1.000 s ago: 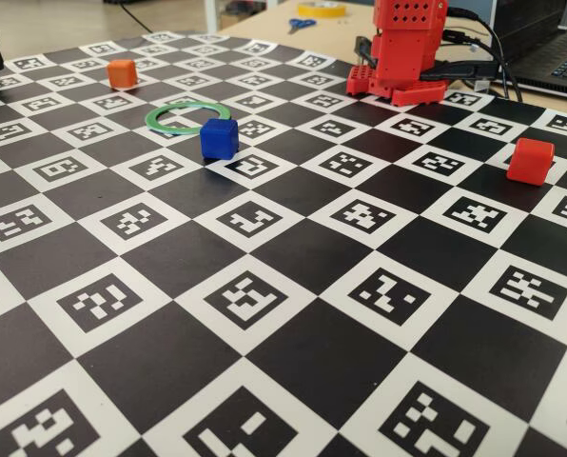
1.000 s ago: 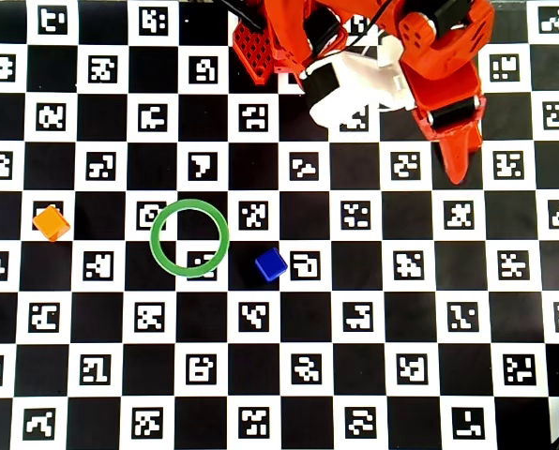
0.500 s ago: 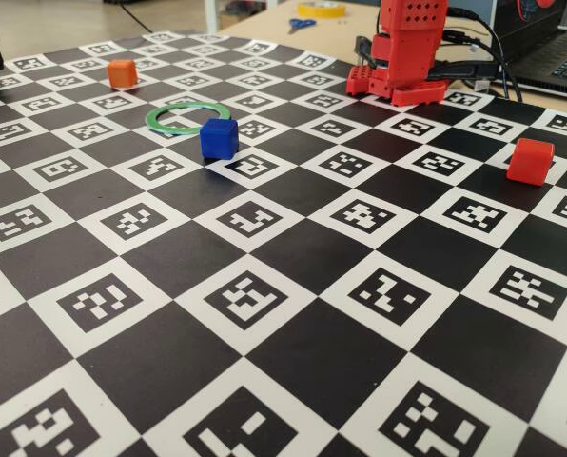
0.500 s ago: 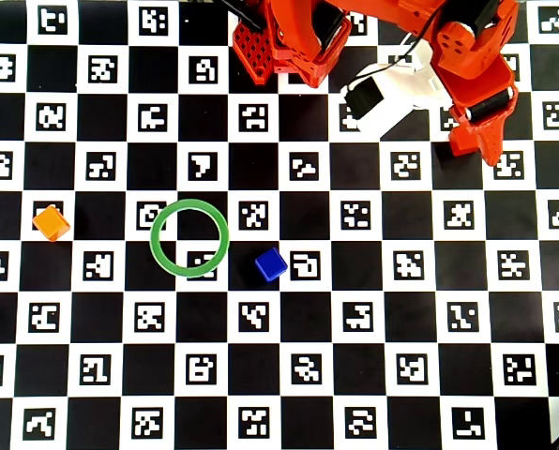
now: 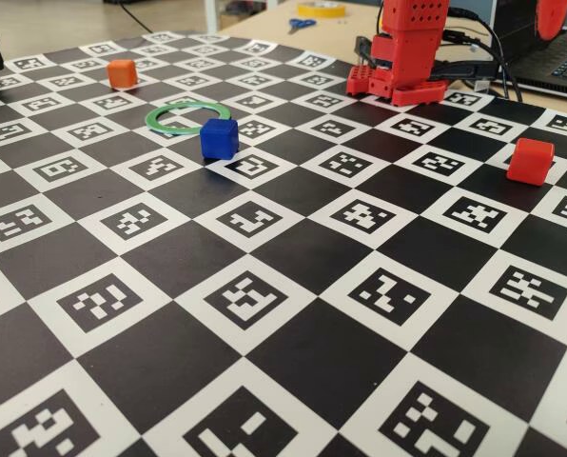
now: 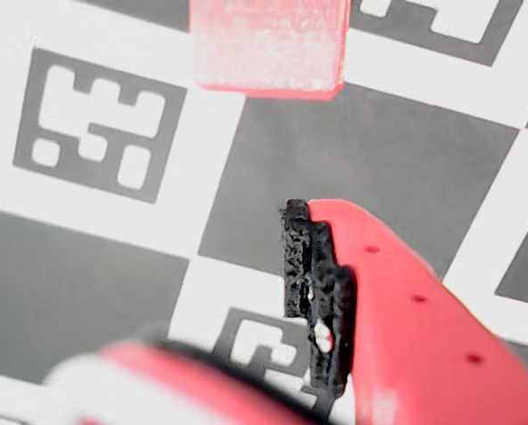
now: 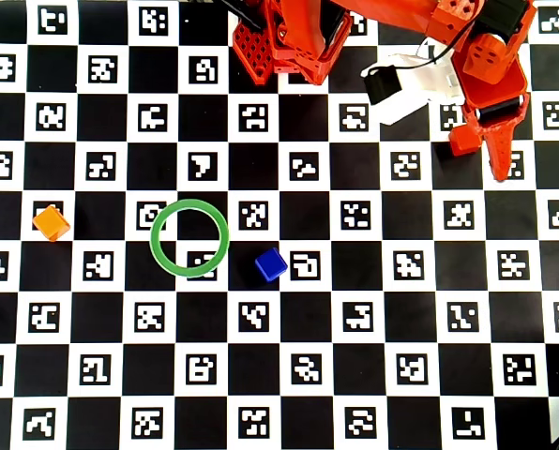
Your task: Grab the red cube then put it in the green circle then put the blue cube on top and finally the orange cube on top
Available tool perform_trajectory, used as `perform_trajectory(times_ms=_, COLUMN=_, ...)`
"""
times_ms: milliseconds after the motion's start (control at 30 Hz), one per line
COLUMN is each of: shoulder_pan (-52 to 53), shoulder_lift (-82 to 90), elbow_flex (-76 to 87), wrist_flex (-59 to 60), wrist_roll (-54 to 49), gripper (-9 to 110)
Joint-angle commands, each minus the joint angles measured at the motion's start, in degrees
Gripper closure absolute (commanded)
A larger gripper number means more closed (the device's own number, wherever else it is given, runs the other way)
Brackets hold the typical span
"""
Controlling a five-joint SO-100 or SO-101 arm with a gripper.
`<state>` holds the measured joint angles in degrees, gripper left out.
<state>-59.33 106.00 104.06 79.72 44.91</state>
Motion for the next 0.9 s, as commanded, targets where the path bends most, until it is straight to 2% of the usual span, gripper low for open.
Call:
perform_trajectory(times_ms=0, shoulder_pan=-2.1, shoulder_lift=0.3, elbow_flex=1.4, wrist_flex=-1.4, wrist_roll=0.9, gripper=46)
perform_trajectory(times_ms=400, shoulder_pan=-3.9, shoulder_lift=0.4, elbow_flex=15.1, wrist_flex=-13.6, wrist_roll=1.0, gripper=47)
perform_trajectory(times_ms=867, shoulder_pan=-7.0, shoulder_lift=-4.8, elbow_flex=16.7, wrist_flex=-21.8, wrist_roll=2.6, gripper=49)
